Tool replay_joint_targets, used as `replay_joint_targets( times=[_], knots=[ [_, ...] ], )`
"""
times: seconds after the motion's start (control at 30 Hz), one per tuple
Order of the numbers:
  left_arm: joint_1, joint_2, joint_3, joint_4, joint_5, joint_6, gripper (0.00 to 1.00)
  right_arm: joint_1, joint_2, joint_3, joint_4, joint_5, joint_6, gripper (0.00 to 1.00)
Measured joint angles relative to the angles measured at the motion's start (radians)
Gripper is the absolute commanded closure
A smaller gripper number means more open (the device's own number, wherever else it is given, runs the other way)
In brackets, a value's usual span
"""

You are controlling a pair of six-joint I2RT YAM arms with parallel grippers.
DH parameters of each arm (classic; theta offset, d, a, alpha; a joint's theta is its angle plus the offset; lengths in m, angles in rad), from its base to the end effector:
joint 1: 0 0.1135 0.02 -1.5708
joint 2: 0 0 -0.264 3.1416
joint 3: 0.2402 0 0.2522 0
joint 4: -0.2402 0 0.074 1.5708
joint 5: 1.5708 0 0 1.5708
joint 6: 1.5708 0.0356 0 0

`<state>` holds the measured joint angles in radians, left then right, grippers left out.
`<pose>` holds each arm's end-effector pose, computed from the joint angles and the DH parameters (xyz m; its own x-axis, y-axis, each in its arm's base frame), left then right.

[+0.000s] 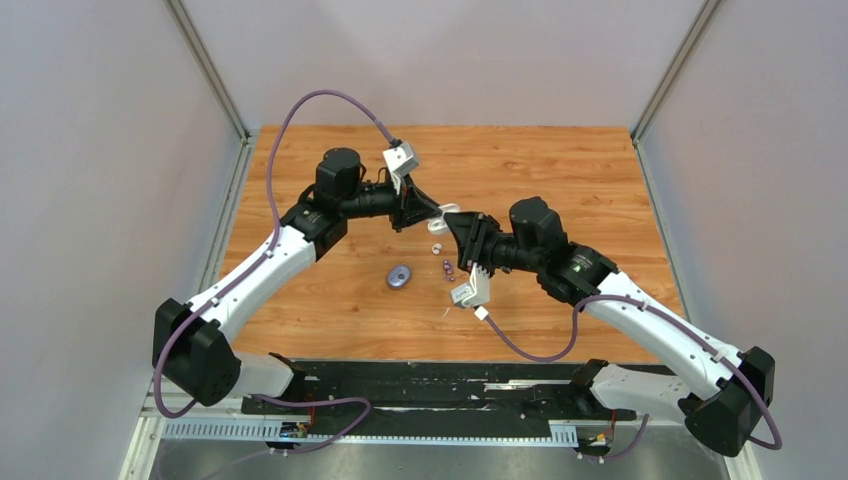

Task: Insert the wireless bluetooth earbuds into the charging case
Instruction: Place the earbud in the charging case.

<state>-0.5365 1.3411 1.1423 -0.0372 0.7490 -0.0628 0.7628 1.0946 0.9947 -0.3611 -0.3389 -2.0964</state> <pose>0.2533 -0.1789 0.3576 -0.2598 0.1010 -0.9604 0.9289 0.2980 -0.2199 0.1690 0.1779 0.3355 0.9112 -0.2576 0.3214 0.1568 -0.5047 -0.8489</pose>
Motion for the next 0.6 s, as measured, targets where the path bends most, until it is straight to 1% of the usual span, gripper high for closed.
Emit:
replay_joint_targets(
  times=[0.1, 0.17, 0.3, 0.37, 0.43, 0.47, 0.57, 0.6],
  knots=[
    [0.000, 0.003, 0.008, -0.005, -0.012, 0.006, 1.00, 0.000, -0.003, 0.000, -0.001, 0.010, 0.002, 0.75],
    [0.000, 0.003, 0.013, -0.009, -0.026, 0.018, 1.00, 0.000, -0.003, 0.009, -0.006, 0.020, 0.020, 0.67],
    [0.000, 0.003, 0.019, -0.031, -0.049, 0.043, 1.00, 0.000, 0.011, 0.077, -0.050, 0.042, 0.143, 0.59],
    [0.000, 0.003, 0.028, -0.037, -0.060, 0.064, 1.00, 0.000, 0.026, 0.124, -0.063, 0.061, 0.257, 0.57],
    [0.000, 0.002, 0.032, -0.039, -0.076, 0.091, 1.00, 0.000, 0.044, 0.174, -0.066, 0.092, 0.414, 0.53],
    [0.000, 0.002, 0.032, -0.043, -0.081, 0.103, 1.00, -0.001, 0.049, 0.187, -0.065, 0.103, 0.473, 0.53],
    [0.000, 0.000, 0.032, -0.072, -0.106, 0.161, 1.00, -0.014, 0.054, 0.207, -0.061, 0.134, 0.737, 0.50],
    [0.000, -0.003, 0.032, -0.086, -0.116, 0.185, 1.00, -0.019, 0.054, 0.206, -0.061, 0.141, 0.795, 0.50]
  ],
)
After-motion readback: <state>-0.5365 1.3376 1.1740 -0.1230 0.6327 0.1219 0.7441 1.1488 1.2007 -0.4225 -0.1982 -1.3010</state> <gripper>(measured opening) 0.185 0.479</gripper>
